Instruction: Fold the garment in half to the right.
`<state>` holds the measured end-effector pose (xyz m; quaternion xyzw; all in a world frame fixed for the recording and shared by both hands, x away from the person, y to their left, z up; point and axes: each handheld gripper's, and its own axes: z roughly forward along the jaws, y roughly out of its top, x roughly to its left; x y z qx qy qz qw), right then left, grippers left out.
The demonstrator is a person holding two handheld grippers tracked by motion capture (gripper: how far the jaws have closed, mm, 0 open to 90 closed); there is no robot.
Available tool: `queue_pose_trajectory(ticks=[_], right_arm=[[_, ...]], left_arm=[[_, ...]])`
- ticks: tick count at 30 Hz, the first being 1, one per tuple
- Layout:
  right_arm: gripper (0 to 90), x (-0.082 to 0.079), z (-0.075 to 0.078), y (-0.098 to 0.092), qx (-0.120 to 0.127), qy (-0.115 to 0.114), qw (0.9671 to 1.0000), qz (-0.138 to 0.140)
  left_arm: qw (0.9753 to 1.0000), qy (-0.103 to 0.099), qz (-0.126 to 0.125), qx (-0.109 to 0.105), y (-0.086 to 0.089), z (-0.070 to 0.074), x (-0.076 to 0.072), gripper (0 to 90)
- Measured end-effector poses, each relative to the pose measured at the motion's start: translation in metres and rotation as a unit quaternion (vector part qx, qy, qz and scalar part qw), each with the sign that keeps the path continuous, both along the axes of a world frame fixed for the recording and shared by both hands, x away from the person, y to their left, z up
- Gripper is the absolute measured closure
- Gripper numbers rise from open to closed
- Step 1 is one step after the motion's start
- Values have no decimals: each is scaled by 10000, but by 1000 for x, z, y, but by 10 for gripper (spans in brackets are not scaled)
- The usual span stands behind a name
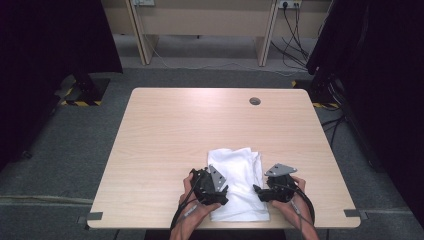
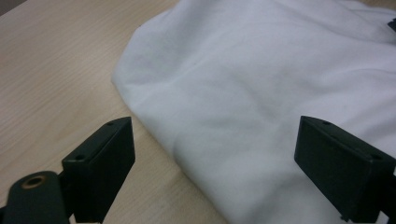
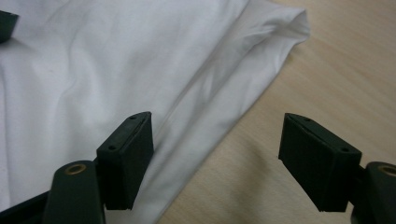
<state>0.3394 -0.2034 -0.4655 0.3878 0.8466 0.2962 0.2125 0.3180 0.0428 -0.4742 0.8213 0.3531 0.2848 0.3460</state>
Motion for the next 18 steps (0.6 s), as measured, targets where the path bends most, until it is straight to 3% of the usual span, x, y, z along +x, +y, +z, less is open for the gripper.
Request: queue_pose_trajectory(ticks=[2,8,13,15,18], right_arm=[[250,1,5,0,217,-48,9997,-59],[235,17,9,10,405,-108,9991,-61],[244,29,-1,18,198,26,9998,46],[253,32,-5,14,39,28,10000,-75],[258,36,-5,6,178,112,9994,-271]], left_arm=[[10000,-20,-14,-77,2,2,-6,109],[9996,53,-277,-45,1,-2,-19,98],[9991,122,-390,72,2,-9,-23,101],[9990,109,-441,0,6,-12,-24,103],[9988,160,-439,-137,10,-13,-24,105]])
